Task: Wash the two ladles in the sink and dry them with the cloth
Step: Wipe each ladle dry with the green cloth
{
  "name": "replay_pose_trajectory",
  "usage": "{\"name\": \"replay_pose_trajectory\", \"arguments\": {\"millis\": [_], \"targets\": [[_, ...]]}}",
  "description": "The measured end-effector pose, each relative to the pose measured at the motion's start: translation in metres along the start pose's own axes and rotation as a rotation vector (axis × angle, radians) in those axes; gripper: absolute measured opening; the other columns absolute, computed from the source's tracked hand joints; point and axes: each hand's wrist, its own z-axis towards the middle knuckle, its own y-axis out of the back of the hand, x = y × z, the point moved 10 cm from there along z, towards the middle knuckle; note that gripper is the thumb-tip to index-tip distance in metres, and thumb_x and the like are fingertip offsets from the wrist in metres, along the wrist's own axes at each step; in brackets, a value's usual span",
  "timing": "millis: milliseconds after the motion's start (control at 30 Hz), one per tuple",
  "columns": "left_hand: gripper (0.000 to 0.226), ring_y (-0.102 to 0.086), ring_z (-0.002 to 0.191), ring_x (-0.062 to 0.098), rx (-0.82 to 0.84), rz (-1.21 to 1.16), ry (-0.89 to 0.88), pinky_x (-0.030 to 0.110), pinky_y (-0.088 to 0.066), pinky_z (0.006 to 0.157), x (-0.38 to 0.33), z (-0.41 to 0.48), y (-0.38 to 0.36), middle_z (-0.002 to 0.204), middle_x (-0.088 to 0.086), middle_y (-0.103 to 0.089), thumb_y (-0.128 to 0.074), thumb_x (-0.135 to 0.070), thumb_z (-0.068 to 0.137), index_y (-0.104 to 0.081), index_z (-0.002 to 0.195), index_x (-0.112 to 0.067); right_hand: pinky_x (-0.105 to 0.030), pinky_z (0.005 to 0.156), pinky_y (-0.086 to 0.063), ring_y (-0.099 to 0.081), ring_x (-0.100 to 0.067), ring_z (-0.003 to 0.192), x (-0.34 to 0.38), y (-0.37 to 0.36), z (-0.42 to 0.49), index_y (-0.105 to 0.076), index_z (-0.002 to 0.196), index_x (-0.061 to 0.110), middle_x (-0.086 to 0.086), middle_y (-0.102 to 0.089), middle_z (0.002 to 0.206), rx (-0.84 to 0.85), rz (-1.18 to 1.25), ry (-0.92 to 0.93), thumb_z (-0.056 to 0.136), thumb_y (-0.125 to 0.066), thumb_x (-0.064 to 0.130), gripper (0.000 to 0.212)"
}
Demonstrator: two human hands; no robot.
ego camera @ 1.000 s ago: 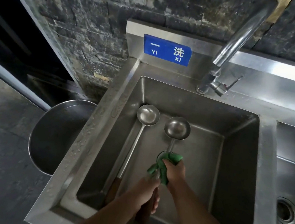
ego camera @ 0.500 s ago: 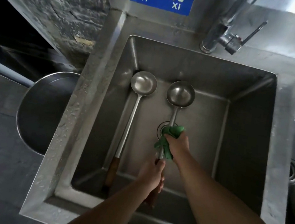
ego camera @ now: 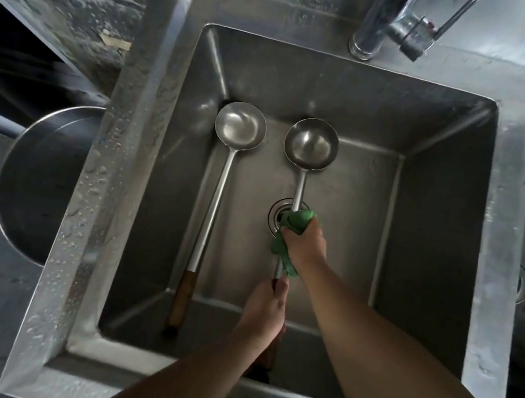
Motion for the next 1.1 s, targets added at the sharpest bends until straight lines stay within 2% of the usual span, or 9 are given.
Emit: {"name": "replay_pose_trajectory", "arguments": {"millis": [100, 267, 367, 467, 633, 733, 833, 900, 1100], "targets": [[0.033, -0.065, 0.072, 0.026, -0.008, 0.125, -0.021, 0.042, -0.056, 0.072, -0.011, -0.003, 0.005, 0.076, 0.008, -0.061, -0.041, -0.044, 0.1, -0.051, 0.084, -0.016, -0.022, 0.07, -0.04, -0.054, -0.019, 0.087, 0.002, 0.012, -0.012, -0.052, 0.122, 0.015, -0.003, -0.056, 0.105, -0.011, -0.004, 0.014, 0.089, -0.066, 0.029, 0.039], [0.041, -0.057, 0.109, 0.03, -0.129, 0.168, -0.073, 0.038, -0.048, 0.09, -0.049, -0.019, 0.038, 0.123, 0.014, -0.053, -0.054, -0.03, 0.093, -0.044, 0.126, -0.007, -0.027, 0.074, -0.047, -0.063, -0.017, 0.088, 0.006, 0.057, -0.053, -0.056, 0.105, 0.017, 0.0, -0.064, 0.1, -0.076, 0.156, 0.075, 0.085, -0.071, 0.033, 0.03], [0.041, -0.058, 0.101, 0.021, -0.178, 0.112, -0.207, 0.033, -0.049, 0.08, -0.089, -0.04, 0.05, 0.119, 0.009, -0.055, -0.055, -0.033, 0.092, -0.046, 0.125, -0.01, -0.038, 0.076, -0.059, -0.07, -0.025, 0.086, 0.015, 0.072, -0.078, -0.061, 0.105, 0.012, -0.01, -0.07, 0.099, 0.05, 0.371, 0.07, 0.086, -0.071, 0.033, 0.03], [0.048, -0.059, 0.079, 0.008, -0.107, 0.004, -0.367, 0.027, -0.053, 0.058, -0.13, -0.069, 0.042, 0.102, 0.008, -0.06, -0.045, -0.05, 0.093, -0.054, 0.115, -0.008, -0.061, 0.087, -0.054, -0.069, -0.042, 0.098, 0.027, 0.083, -0.111, -0.061, 0.115, 0.007, -0.023, -0.07, 0.108, 0.25, 0.661, 0.014, 0.086, -0.07, 0.033, 0.039], [0.04, -0.065, 0.089, 0.016, 0.082, -0.323, -0.331, 0.031, -0.05, 0.068, -0.146, -0.107, 0.03, 0.103, 0.005, -0.069, -0.033, -0.047, 0.102, -0.062, 0.106, -0.019, -0.061, 0.106, -0.04, -0.057, -0.044, 0.12, 0.052, 0.096, -0.155, -0.059, 0.13, 0.004, -0.026, -0.059, 0.131, 0.572, 0.836, 0.011, 0.082, -0.073, 0.047, 0.066], [0.029, -0.07, 0.097, 0.025, 0.175, -0.333, -0.384, 0.037, -0.057, 0.072, -0.161, -0.124, 0.017, 0.109, 0.011, -0.072, -0.05, -0.039, 0.099, -0.064, 0.108, -0.015, -0.055, 0.112, -0.035, -0.05, -0.04, 0.128, 0.07, 0.11, -0.179, -0.058, 0.134, 0.006, -0.024, -0.053, 0.138, 0.714, 0.962, 0.047, 0.097, -0.054, 0.04, 0.051], [0.015, -0.071, 0.091, 0.023, 0.09, -0.242, -0.473, 0.025, -0.057, 0.069, -0.185, -0.136, 0.016, 0.098, 0.009, -0.074, -0.058, -0.022, 0.096, -0.066, 0.104, -0.011, -0.046, 0.088, -0.054, -0.067, -0.035, 0.101, 0.07, 0.131, -0.187, -0.071, 0.115, 0.003, -0.023, -0.067, 0.116, 0.739, 0.834, 0.053, 0.097, -0.049, 0.042, 0.047], [0.013, -0.067, 0.082, 0.017, 0.013, -0.139, -0.532, 0.02, -0.055, 0.06, -0.203, -0.144, 0.013, 0.096, 0.006, -0.07, -0.059, -0.014, 0.095, -0.063, 0.107, -0.009, -0.044, 0.079, -0.056, -0.067, -0.037, 0.091, 0.065, 0.148, -0.182, -0.065, 0.12, -0.002, -0.025, -0.067, 0.115, 0.729, 0.748, 0.05, 0.091, -0.061, 0.042, 0.053], [0.037, -0.06, 0.094, 0.025, -0.006, -0.113, -0.465, 0.04, -0.059, 0.068, -0.22, -0.14, 0.001, 0.104, 0.005, -0.057, -0.056, -0.017, 0.098, -0.048, 0.134, -0.011, -0.03, 0.052, -0.052, -0.056, -0.021, 0.052, 0.029, 0.221, -0.16, -0.064, 0.113, 0.0, -0.022, -0.067, 0.089, 0.642, 0.522, 0.062, 0.089, -0.061, 0.048, 0.054]]}}
